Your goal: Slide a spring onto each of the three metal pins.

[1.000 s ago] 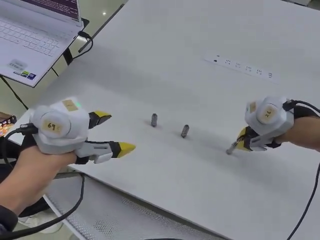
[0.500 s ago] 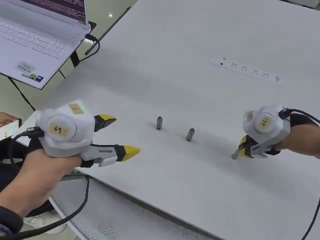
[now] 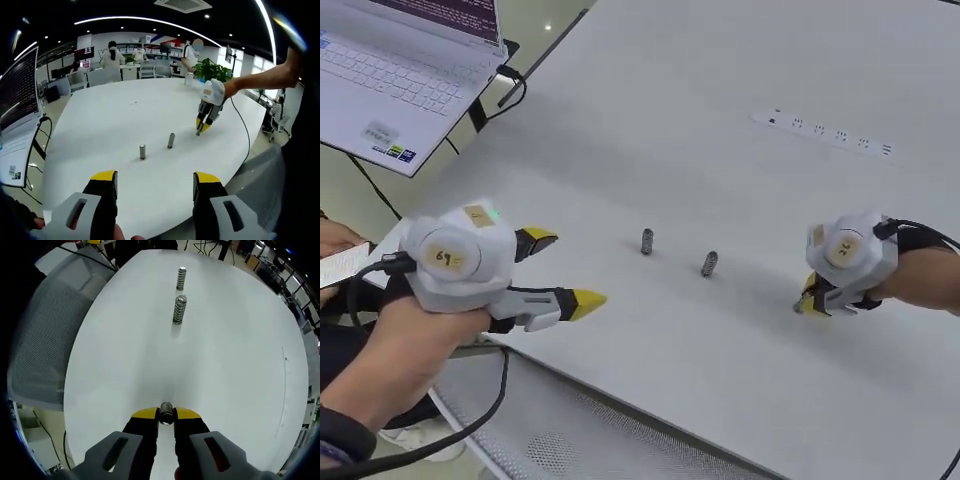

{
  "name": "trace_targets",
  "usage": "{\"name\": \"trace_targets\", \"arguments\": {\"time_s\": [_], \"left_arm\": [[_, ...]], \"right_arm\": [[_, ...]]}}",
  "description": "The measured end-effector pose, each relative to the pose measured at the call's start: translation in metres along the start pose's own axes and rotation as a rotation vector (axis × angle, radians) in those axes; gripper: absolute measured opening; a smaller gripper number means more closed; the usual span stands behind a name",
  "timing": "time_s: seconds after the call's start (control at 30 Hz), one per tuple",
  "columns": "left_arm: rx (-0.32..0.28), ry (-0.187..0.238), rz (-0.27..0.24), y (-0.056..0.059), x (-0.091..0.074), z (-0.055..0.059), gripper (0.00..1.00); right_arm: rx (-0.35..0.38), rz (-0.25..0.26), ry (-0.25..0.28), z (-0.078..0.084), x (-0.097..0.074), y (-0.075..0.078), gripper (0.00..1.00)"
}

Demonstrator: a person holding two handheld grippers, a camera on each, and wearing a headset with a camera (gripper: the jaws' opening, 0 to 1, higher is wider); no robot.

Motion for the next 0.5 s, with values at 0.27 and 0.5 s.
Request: {"name": "trace_targets", "arguments": {"time_s": [0.27,0.5], "left_arm": [[0.002,0.005,0.002,0.002,0.002,-0.003,0.56],[0.004,0.01,0.007,0.004,0.003,-0.005,0.57]], "right_arm": [[0.01,0.03,0.008,0.004,-0.007,-0.001,0.16],[0.055,0.059,0.014,0.013,-0.013,-0.003,0.2]]}}
Point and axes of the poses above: the centre of the closed fingertips' face, and the gripper's own axes: x roughly forward along the fingers, y roughly to its right, z roughly out of its underside, the point moved 6 cm from there along -x, roughly backward along the fingers, and after that the axes turned 9 degrees about -x, right-handed, at the moved point
